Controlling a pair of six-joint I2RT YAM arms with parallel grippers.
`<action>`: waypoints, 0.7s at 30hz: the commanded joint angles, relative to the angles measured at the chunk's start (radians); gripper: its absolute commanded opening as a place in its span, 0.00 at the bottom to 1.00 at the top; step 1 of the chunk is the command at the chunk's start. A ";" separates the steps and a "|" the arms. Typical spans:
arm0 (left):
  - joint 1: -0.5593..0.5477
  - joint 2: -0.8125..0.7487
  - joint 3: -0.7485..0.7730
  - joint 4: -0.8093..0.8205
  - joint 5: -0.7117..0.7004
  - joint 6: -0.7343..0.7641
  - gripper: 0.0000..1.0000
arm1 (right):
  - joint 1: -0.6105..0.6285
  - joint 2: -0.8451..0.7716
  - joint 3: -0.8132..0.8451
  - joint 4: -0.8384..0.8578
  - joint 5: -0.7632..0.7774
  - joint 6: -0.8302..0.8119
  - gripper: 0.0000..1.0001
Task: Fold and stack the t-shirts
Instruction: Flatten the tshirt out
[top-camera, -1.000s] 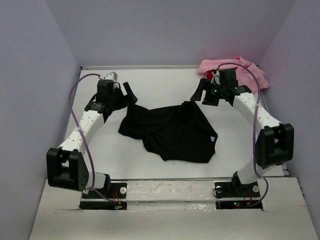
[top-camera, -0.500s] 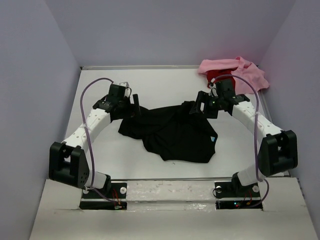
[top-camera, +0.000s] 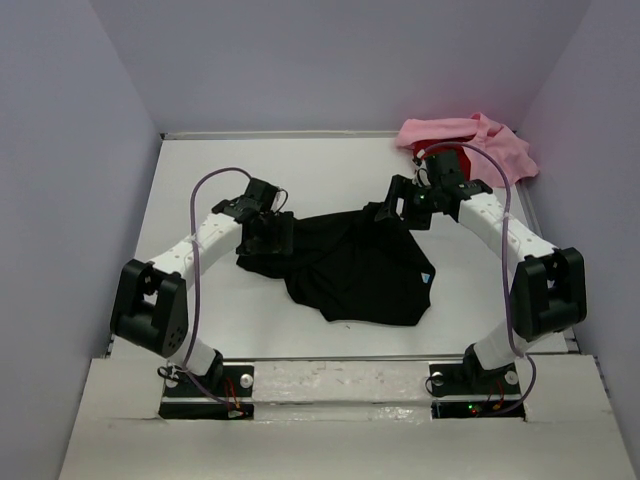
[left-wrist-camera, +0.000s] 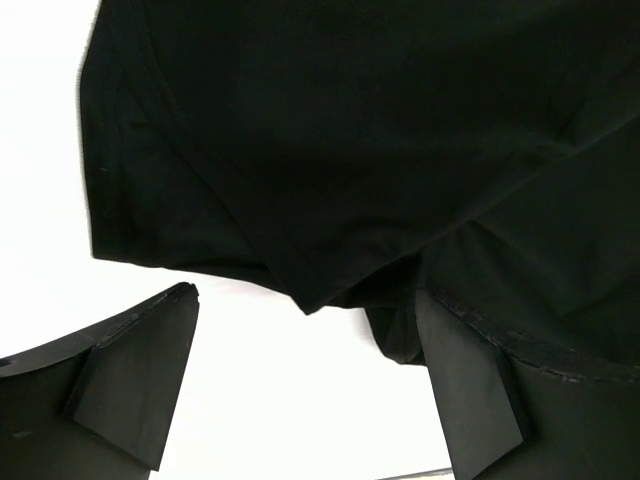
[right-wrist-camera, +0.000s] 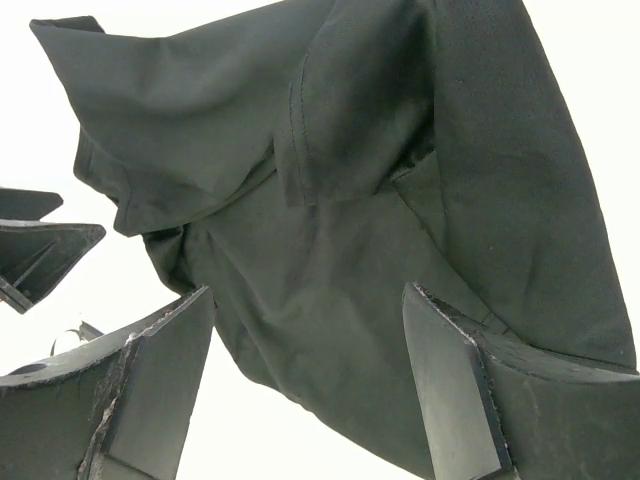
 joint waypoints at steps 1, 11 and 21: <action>0.003 -0.020 -0.015 -0.021 0.100 -0.040 0.99 | 0.008 -0.002 0.039 0.013 0.013 0.001 0.80; 0.031 -0.068 -0.149 0.115 0.246 -0.137 0.99 | 0.008 -0.021 0.021 0.013 0.017 0.002 0.80; 0.075 -0.101 -0.201 0.174 0.284 -0.160 0.95 | 0.008 -0.028 0.007 0.009 0.010 -0.004 0.80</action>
